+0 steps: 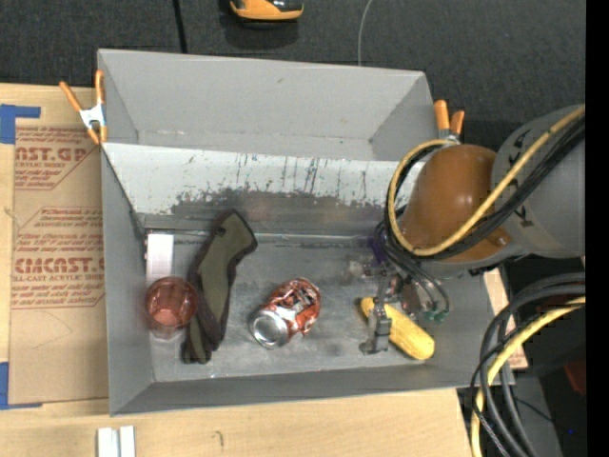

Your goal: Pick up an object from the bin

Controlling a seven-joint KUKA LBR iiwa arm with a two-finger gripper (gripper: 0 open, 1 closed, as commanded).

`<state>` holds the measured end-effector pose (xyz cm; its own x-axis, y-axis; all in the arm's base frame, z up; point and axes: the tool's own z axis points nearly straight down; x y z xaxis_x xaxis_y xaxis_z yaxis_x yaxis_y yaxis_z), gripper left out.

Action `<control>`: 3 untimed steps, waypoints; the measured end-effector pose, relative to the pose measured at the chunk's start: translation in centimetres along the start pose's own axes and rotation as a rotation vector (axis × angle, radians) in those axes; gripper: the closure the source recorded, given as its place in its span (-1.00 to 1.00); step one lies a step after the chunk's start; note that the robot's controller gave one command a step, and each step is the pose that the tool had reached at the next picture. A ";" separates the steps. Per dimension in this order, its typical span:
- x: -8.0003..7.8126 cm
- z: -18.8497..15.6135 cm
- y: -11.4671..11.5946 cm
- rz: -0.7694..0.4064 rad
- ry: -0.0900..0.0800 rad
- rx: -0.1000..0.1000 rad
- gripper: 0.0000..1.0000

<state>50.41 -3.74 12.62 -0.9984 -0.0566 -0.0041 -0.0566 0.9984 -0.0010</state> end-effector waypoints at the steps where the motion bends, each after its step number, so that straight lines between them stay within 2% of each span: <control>1: 1.1 4.2 2.9 0.083 0.004 -0.002 -1.00; 2: 0.0 5.5 4.2 0.123 0.006 -0.002 -1.00; 3: -0.6 5.7 10.4 0.213 0.004 -0.001 1.00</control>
Offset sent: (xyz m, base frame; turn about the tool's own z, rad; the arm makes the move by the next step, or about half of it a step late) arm 0.0060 0.0451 -0.0562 0.1330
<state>50.44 6.71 6.96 -0.9877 0.1562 -0.0001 0.1562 0.9877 0.0009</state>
